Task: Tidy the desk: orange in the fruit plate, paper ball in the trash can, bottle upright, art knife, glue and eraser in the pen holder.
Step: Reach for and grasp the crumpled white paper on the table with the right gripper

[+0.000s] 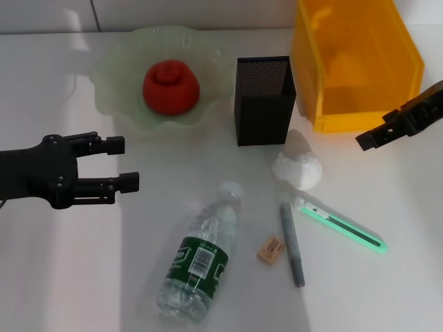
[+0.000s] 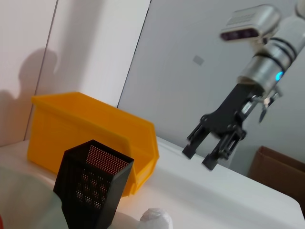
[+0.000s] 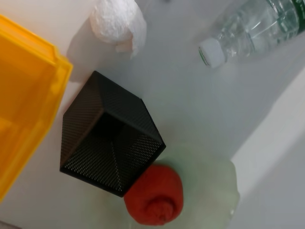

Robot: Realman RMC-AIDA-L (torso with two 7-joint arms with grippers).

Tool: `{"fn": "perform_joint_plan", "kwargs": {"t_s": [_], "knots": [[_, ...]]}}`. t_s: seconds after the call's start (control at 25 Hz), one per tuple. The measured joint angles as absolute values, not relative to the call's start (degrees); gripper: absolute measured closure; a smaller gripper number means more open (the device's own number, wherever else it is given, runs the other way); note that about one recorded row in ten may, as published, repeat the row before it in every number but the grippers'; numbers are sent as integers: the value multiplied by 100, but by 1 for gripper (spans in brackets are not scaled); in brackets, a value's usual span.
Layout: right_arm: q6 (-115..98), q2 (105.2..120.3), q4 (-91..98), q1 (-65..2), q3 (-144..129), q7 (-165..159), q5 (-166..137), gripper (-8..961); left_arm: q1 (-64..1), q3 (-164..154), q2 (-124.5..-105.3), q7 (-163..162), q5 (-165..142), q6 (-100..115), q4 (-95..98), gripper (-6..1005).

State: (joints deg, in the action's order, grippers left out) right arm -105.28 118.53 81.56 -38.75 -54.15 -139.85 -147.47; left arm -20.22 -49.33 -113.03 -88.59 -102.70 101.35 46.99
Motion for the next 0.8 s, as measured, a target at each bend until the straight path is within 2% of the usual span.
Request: {"fn": "perform_joint_plan", "kwargs": {"t_s": [0.12,0.32,0.8], "knots": [[-9732,11828,6797,-4257,-5451,-13735,-14770,246,-2022,-4932,-11302,-8859,-10271,10127,4699,154],[-9159,11836,6070,-4548,-5936,-13648,-14858,247,-2029,-4930,-11318,-8859,-10275,10126,4702,154],[-8417,11938,5434,-4804,-6809,-13716,-15129,249,-2045,-4959,-11344,-8858,-10275,10130,4624,154]]}}
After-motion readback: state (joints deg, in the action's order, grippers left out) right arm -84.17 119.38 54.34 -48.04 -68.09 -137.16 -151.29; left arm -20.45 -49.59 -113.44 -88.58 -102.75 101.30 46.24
